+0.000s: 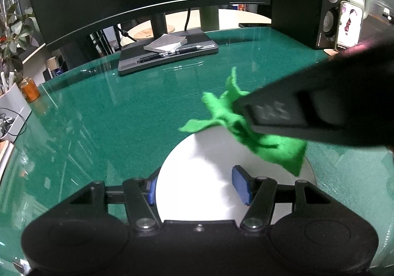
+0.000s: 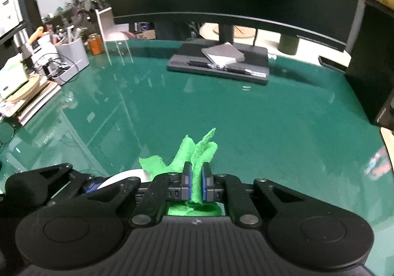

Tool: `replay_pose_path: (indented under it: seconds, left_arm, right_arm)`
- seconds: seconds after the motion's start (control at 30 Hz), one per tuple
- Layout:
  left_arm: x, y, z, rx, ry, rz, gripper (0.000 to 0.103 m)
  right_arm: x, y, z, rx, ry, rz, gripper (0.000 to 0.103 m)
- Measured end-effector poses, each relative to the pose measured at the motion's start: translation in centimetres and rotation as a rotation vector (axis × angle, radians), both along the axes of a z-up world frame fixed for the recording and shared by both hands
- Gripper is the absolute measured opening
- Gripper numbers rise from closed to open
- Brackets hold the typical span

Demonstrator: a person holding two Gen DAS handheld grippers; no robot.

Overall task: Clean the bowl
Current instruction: 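Wipe the cloth back and forth over the bowl rim with the right tool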

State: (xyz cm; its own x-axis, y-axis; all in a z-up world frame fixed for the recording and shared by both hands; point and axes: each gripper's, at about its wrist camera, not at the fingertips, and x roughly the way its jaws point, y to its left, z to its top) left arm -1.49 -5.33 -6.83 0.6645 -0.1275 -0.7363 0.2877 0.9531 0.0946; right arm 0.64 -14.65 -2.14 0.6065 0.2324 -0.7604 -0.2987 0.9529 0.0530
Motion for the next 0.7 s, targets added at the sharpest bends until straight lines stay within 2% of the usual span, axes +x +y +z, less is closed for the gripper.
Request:
replay_pose_path:
  seconds: [0.2, 0.3, 0.5, 0.7]
  left_arm:
    - [-0.3, -0.6, 0.2, -0.001, -0.005, 0.002, 0.058]
    - [-0.4, -1.0, 0.3, 0.002, -0.006, 0.002, 0.058]
    - [-0.6, -0.3, 0.2, 0.01, -0.009, 0.002, 0.059]
    - [-0.9, -0.2, 0.3, 0.0, -0.008, 0.005, 0.059]
  right_arm:
    - [-1.1, -2.2, -0.1, -0.012, 0.056, -0.021, 0.009]
    - [-1.2, -1.5, 0.1, -0.017, 0.029, -0.015, 0.009]
    - [0.2, 0.1, 0.4, 0.038, -0.002, -0.004, 0.009]
    - [-0.6, -1.4, 0.5, 0.018, 0.016, -0.018, 0.009]
